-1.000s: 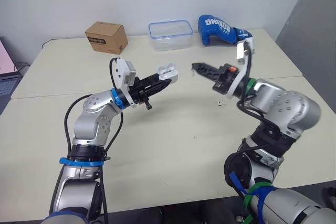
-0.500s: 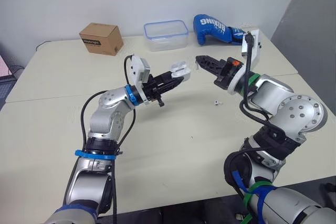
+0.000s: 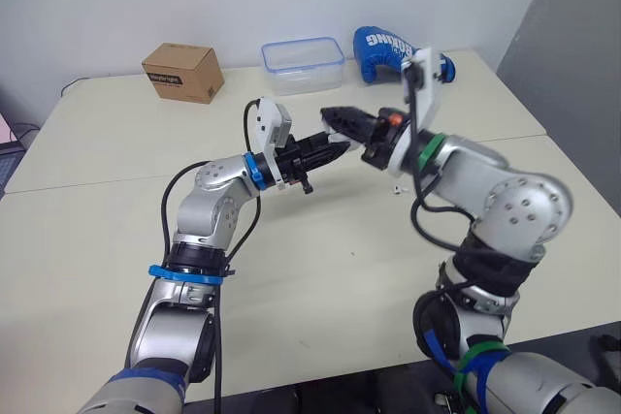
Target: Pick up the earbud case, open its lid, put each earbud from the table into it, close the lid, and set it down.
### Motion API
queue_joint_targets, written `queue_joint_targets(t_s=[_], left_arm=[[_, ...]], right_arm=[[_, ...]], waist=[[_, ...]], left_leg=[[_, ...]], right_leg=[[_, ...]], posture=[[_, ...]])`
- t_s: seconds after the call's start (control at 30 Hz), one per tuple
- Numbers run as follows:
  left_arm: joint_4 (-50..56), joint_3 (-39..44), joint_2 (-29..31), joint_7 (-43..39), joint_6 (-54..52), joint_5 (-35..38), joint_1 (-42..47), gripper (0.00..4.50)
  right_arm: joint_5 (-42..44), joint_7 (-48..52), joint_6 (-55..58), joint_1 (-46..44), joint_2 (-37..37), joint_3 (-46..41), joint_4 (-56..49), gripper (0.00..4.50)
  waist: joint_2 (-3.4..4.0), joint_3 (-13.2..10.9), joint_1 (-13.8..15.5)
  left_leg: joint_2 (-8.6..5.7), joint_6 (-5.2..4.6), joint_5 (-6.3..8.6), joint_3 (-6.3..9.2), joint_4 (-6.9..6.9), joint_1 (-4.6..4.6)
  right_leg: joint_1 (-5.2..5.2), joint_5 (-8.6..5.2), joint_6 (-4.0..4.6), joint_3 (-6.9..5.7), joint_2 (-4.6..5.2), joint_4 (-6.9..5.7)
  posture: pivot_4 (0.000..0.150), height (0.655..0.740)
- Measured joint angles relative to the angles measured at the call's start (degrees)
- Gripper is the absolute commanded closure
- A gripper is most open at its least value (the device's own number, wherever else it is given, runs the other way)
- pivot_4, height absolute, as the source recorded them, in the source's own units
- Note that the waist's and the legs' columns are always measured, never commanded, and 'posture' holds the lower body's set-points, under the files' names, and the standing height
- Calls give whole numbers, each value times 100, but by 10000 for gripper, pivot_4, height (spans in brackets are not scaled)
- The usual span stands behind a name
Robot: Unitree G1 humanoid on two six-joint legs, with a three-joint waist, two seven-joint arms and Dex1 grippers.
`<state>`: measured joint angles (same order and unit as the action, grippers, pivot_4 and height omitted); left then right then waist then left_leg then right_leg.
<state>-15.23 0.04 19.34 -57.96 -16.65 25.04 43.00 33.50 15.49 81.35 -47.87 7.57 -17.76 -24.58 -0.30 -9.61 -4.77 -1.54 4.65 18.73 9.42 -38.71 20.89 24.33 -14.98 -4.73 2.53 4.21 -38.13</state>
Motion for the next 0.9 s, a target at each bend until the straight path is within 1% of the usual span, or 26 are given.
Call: queue_joint_targets(t_s=[0.2,0.43,0.67,0.9], left_arm=[[247,40,136,-48,-204,135,-10,37374],[453,47,274,-130,-297,191,-206,37374],[474,119,386,-137,-298,193,-238,37374],[474,215,412,-128,-315,195,-236,37374]], right_arm=[[5,86,-882,257,-53,556,189,40689],[120,78,-1555,374,-210,726,302,40689],[186,65,-1866,422,-454,847,339,40689],[145,67,-2164,653,-756,1218,395,40689]], waist=[[0,0,-1],[0,0,0],[0,0,0],[0,0,-1]], left_leg=[[0,0,0,1,1,0],[1,0,0,2,1,0],[1,0,0,1,1,0],[1,0,0,0,1,0]], right_leg=[[0,0,0,0,0,2],[0,0,0,-1,0,2],[0,0,0,-1,0,4],[0,0,0,-1,-1,3]], posture=[[1500,7400],[1500,7400],[1500,7400],[1500,7400]])
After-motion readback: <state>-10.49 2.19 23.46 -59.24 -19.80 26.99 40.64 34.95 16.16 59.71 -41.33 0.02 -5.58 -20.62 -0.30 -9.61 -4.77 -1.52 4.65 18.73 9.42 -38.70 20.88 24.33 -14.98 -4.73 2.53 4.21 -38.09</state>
